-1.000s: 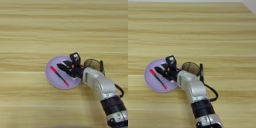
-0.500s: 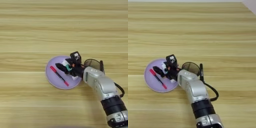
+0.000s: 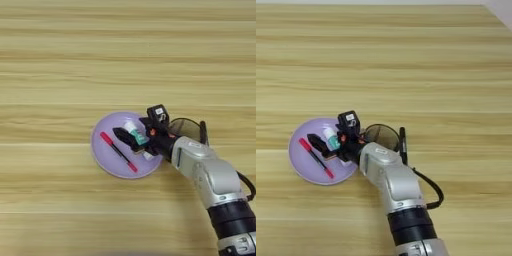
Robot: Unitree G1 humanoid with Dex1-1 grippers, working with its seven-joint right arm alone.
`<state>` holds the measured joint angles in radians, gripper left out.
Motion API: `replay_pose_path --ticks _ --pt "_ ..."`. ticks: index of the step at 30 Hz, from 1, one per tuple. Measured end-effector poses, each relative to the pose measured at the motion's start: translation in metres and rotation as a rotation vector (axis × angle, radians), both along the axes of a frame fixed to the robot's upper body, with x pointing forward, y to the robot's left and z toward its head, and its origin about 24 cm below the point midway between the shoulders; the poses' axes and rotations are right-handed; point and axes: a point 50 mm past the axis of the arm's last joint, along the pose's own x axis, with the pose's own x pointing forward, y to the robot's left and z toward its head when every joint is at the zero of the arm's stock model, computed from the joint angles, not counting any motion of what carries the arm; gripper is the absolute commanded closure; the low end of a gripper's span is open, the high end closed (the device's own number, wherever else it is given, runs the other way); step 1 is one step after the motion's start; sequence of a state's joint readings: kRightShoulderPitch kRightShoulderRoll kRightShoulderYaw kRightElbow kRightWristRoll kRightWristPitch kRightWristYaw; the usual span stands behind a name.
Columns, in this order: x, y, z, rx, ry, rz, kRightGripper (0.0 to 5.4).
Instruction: Move the objects on the table
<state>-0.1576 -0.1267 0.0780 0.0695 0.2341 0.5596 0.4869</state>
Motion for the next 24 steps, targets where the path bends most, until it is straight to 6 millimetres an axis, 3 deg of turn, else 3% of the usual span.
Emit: replay_pose_path --ticks 17,24 --pt "-0.009 -0.001 0.006 0.010 -0.026 0.018 0.04" --pt "-0.005 -0.009 0.025 -0.007 -0.153 -0.001 0.04"
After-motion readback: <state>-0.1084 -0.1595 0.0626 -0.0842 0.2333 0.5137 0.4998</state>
